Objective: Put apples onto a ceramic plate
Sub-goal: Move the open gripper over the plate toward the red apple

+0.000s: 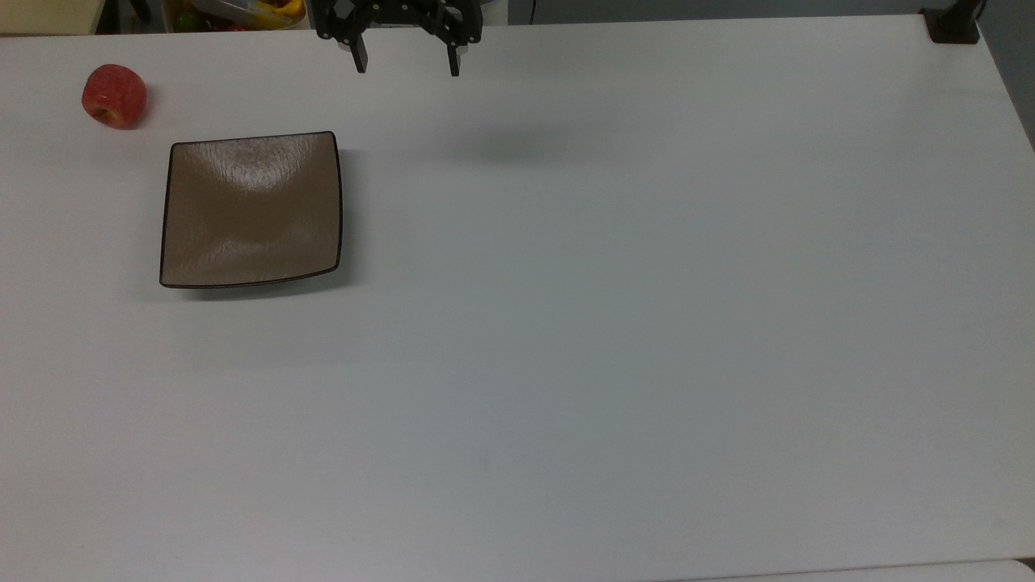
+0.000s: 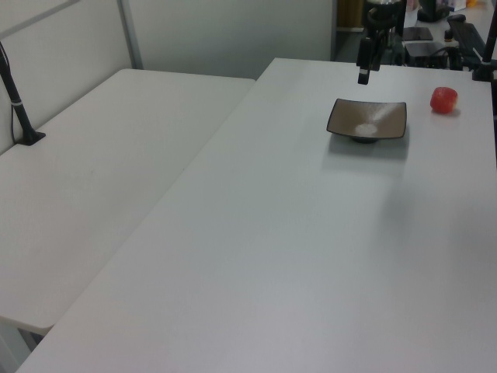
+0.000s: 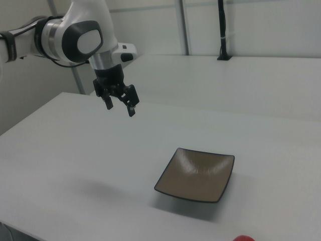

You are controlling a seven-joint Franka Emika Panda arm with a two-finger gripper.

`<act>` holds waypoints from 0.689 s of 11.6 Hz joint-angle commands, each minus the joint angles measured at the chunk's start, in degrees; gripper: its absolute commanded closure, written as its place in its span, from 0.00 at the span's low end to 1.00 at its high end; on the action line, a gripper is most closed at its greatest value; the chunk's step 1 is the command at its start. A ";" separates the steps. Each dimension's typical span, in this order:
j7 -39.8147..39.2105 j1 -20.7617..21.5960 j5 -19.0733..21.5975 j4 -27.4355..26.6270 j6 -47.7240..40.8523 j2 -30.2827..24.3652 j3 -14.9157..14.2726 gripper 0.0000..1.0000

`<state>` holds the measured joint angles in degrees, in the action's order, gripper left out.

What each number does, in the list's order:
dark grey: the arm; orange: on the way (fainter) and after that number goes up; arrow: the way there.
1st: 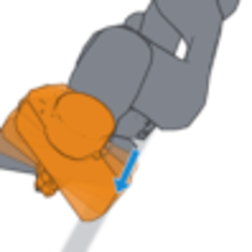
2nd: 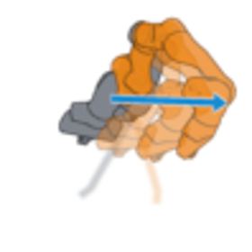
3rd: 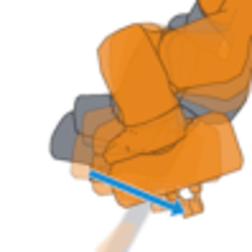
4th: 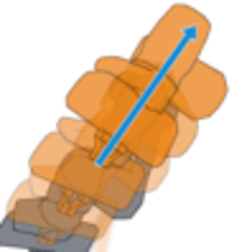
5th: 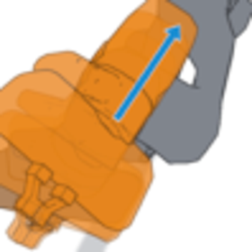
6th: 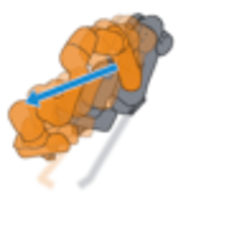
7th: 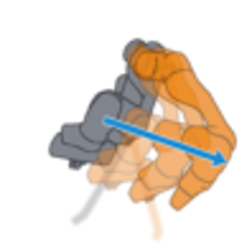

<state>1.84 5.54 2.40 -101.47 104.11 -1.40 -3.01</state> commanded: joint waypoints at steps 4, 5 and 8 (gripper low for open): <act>0.27 0.00 -0.99 -2.06 0.22 -1.67 -0.33 0.00; 0.27 0.00 -0.99 -2.06 0.22 -1.76 -0.33 0.00; 0.18 -0.52 -1.17 -1.97 0.13 -1.76 -0.33 0.00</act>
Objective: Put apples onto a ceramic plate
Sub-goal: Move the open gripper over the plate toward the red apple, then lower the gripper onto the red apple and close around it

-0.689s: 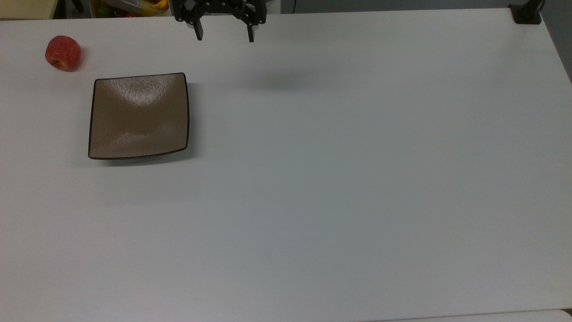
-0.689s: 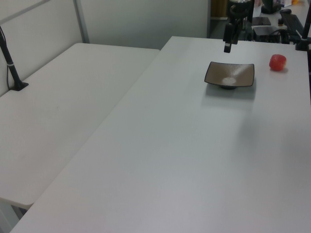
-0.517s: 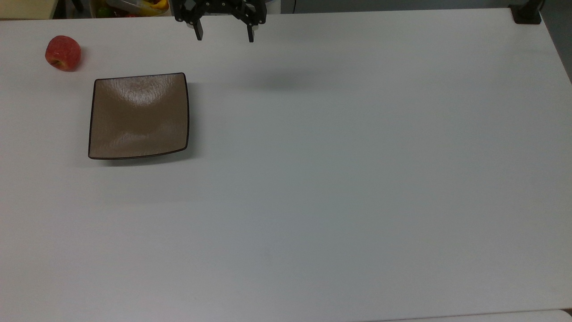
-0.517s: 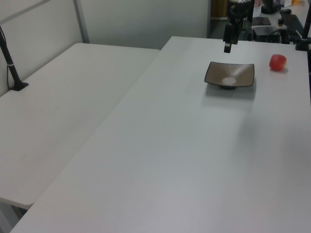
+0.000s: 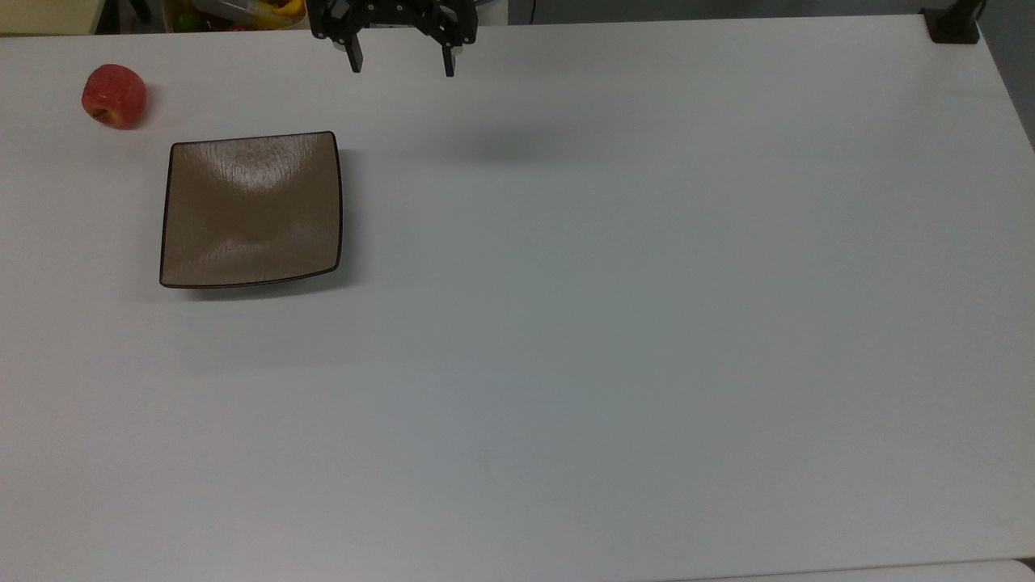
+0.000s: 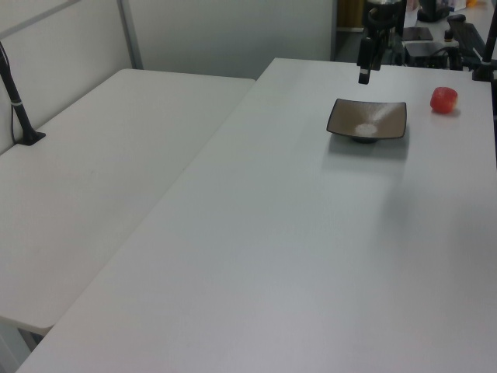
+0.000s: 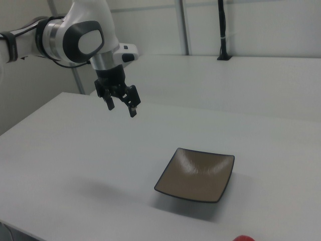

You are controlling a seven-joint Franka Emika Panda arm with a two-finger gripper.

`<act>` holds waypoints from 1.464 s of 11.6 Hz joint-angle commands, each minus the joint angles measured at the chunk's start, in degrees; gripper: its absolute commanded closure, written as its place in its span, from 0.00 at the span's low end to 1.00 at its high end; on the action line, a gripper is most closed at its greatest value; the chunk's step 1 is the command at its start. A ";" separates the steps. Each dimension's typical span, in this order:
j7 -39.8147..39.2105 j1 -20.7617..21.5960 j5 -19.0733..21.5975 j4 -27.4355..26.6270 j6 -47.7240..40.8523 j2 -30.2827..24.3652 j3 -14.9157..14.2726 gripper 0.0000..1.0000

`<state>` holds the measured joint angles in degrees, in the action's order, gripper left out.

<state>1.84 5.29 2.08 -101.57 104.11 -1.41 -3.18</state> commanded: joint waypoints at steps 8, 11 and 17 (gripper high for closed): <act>-5.51 -7.30 -3.74 -4.07 1.44 -3.87 -3.14 0.00; -8.95 -8.79 -4.19 -7.67 4.44 -3.78 -5.96 0.00; -17.81 -12.40 -8.32 -9.78 15.58 2.19 -16.31 0.00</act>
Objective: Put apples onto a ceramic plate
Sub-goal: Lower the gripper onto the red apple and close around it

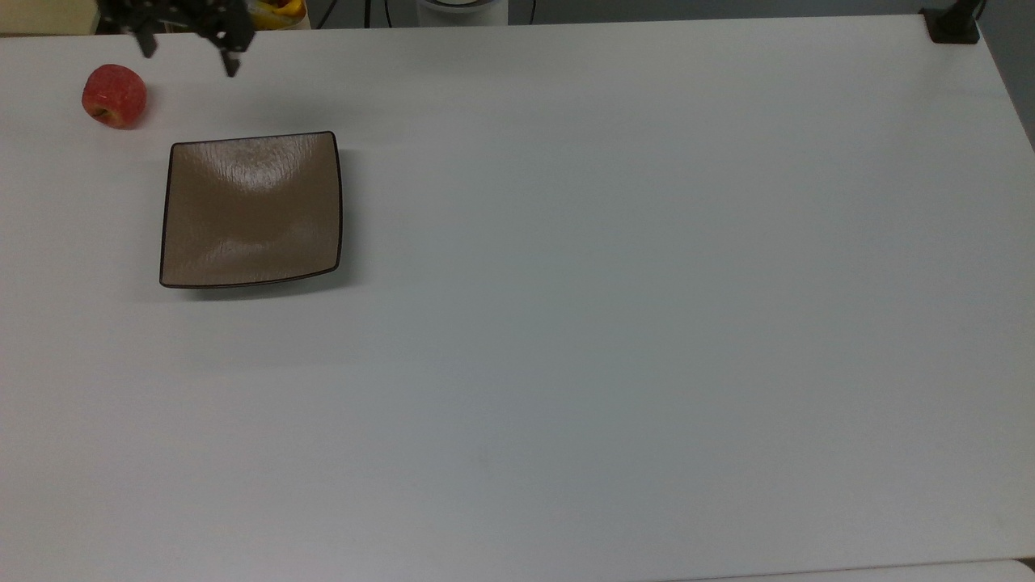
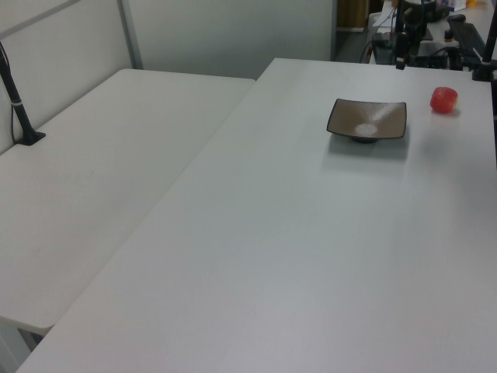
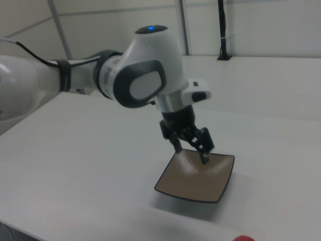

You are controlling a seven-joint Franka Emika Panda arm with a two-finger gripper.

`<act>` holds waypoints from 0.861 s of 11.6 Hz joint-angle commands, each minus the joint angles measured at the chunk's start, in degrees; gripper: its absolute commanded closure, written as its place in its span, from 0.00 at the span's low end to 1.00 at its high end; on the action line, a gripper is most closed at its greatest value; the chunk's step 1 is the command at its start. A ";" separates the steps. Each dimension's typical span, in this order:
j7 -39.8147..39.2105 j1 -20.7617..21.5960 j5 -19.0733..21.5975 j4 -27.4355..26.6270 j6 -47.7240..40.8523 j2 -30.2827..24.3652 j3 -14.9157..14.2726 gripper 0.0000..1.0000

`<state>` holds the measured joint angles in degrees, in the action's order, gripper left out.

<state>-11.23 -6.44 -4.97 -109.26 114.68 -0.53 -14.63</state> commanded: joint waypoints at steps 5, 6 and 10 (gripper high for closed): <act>-11.88 -7.61 -1.35 -3.15 9.06 6.85 -6.47 0.00; -11.97 -8.06 -1.53 -3.15 9.42 7.90 -6.47 0.00; -11.97 -10.25 -2.50 -3.15 12.57 11.86 -6.47 0.00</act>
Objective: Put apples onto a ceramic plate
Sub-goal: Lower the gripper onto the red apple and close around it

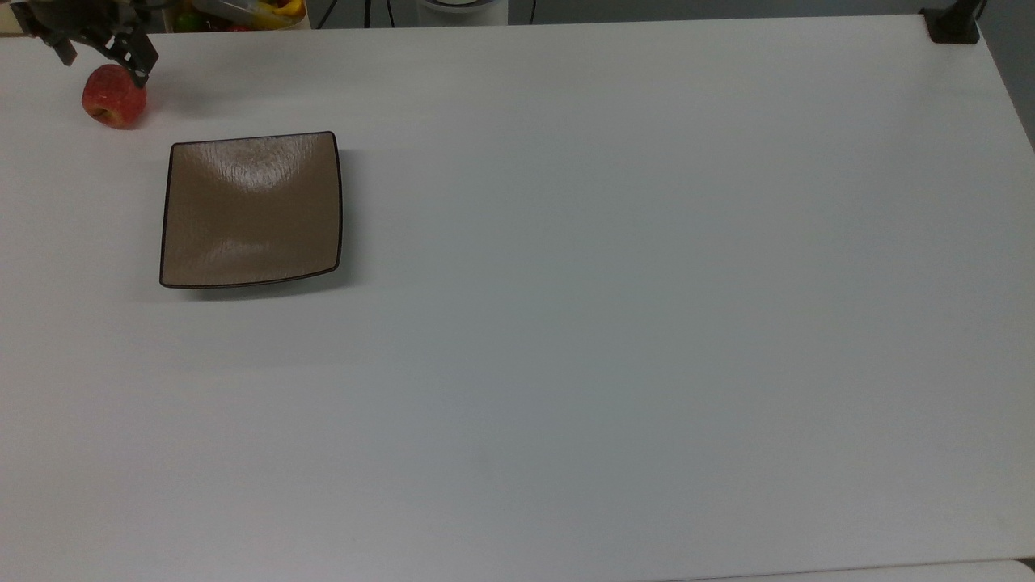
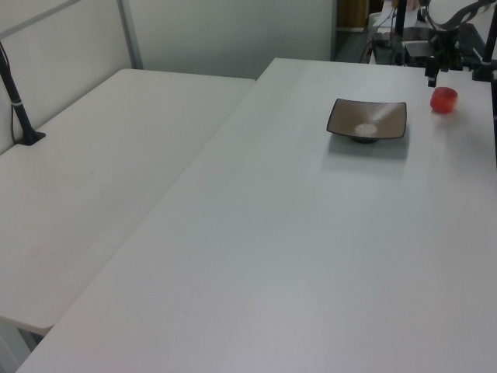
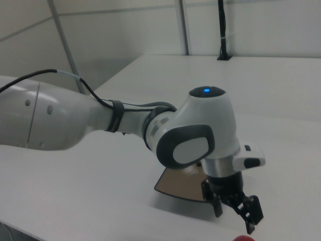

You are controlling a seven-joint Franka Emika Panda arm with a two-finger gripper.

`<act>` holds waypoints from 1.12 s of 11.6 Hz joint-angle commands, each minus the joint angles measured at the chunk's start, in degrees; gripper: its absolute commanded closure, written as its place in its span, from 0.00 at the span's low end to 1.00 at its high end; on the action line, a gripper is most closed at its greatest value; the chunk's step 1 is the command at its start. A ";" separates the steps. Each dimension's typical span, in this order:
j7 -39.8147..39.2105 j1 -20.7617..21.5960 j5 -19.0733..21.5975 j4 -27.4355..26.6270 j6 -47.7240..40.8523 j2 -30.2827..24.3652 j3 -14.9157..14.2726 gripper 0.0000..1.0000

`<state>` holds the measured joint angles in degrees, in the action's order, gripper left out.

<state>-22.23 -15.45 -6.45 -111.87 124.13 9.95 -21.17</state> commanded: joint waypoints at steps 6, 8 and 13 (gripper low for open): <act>-1.06 -2.83 -3.48 -0.54 6.30 5.24 0.08 0.00; -1.06 -2.92 -3.48 -0.54 6.30 6.13 0.08 0.00; -1.06 -3.53 -3.57 -0.54 8.76 7.54 0.08 0.49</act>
<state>-22.29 -18.75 -9.16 -111.88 131.45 17.68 -21.15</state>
